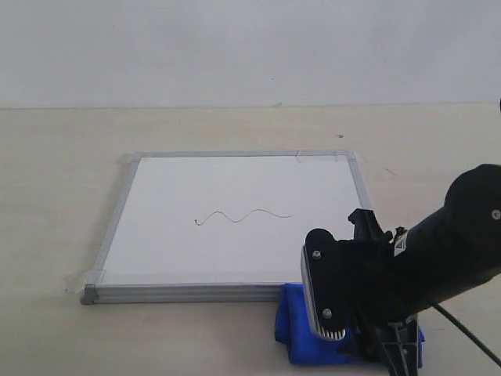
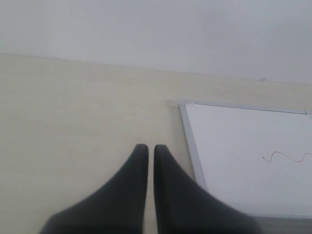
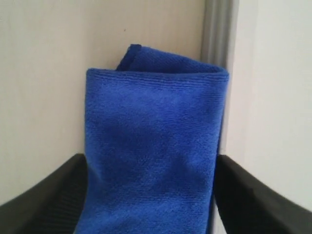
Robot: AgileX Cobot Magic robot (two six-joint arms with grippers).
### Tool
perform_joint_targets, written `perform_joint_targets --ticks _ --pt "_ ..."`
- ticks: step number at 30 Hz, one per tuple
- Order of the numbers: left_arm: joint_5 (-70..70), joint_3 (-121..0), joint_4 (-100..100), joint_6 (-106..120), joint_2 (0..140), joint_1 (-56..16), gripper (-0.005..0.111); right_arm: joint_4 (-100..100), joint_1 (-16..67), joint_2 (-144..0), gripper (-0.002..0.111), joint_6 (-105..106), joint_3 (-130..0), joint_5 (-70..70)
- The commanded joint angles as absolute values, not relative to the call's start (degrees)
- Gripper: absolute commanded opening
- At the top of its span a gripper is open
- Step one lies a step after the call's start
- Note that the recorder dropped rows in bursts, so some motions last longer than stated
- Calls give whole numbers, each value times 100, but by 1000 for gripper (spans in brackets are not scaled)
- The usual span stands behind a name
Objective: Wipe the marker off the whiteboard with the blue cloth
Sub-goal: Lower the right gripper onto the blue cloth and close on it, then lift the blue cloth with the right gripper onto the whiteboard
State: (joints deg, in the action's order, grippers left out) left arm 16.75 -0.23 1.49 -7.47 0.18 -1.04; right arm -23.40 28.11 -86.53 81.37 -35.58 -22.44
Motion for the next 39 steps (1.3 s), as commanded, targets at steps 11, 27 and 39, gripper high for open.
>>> perform_joint_targets --ticks 11,27,39 --pt "1692 0 105 -719 0 -123 4 -2371 2847 -8666 76 7812 -3378 -1777" --pt "1692 0 105 -719 0 -123 4 -2371 2847 -9384 76 7802 -3337 -1433" --pt "1692 0 105 -719 0 -123 4 -2371 2847 -9590 60 7769 -3337 -1321"
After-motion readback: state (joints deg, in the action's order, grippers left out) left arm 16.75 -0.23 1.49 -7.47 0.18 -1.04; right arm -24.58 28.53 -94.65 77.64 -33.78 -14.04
